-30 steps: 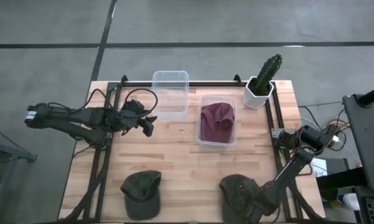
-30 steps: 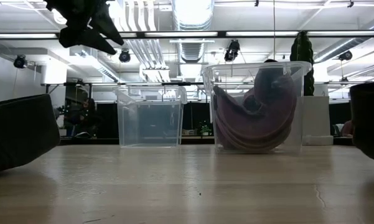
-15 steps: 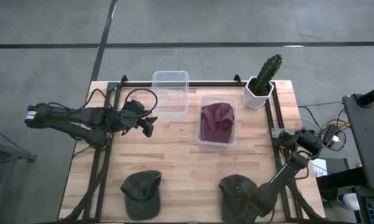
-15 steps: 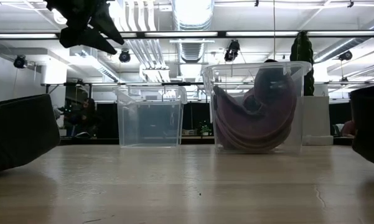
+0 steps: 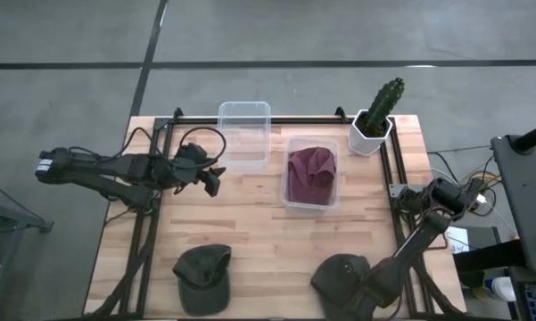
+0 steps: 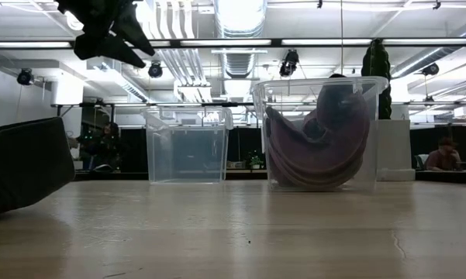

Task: Pick & Place hat
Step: Put the right black cap into the left transparent bin

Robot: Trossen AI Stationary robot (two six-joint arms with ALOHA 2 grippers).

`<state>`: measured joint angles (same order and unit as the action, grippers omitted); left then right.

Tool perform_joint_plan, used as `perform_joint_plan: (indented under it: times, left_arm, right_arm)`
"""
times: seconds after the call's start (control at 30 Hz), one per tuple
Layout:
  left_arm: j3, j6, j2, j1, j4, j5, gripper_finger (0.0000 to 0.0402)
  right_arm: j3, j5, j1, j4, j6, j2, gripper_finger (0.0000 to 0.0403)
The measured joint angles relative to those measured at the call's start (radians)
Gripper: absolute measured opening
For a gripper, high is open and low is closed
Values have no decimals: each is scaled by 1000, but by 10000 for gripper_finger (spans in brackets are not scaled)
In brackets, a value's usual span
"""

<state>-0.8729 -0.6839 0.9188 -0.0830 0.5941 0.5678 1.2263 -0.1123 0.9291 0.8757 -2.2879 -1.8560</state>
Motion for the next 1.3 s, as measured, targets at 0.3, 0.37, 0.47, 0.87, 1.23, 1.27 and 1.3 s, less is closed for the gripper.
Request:
perform_joint_plan:
  times: [0.3, 0.37, 0.47, 0.87, 1.23, 1.27, 1.3]
  left_arm:
    - [12, 6, 1, 0, 4, 2, 199]
    - [12, 6, 1, 0, 4, 2, 199]
    - [12, 6, 1, 0, 4, 2, 199]
    - [13, 2, 2, 0, 5, 1, 199]
    - [12, 23, 2, 0, 6, 1, 199]
    - [12, 35, 2, 0, 6, 1, 199]
    - [12, 50, 0, 0, 6, 3, 199]
  right_arm:
    - [15, 184, 0, 4, 16, 112, 11]
    - [15, 241, 0, 12, 22, 134, 11]
    - [15, 329, 0, 18, 34, 159, 11]
    - [17, 720, -47, 5, 140, 288, 11]
    - [63, 769, -357, 0, 656, 409, 11]
    - [69, 775, -391, 0, 705, 422, 11]
    - [77, 782, -429, -1, 755, 437, 11]
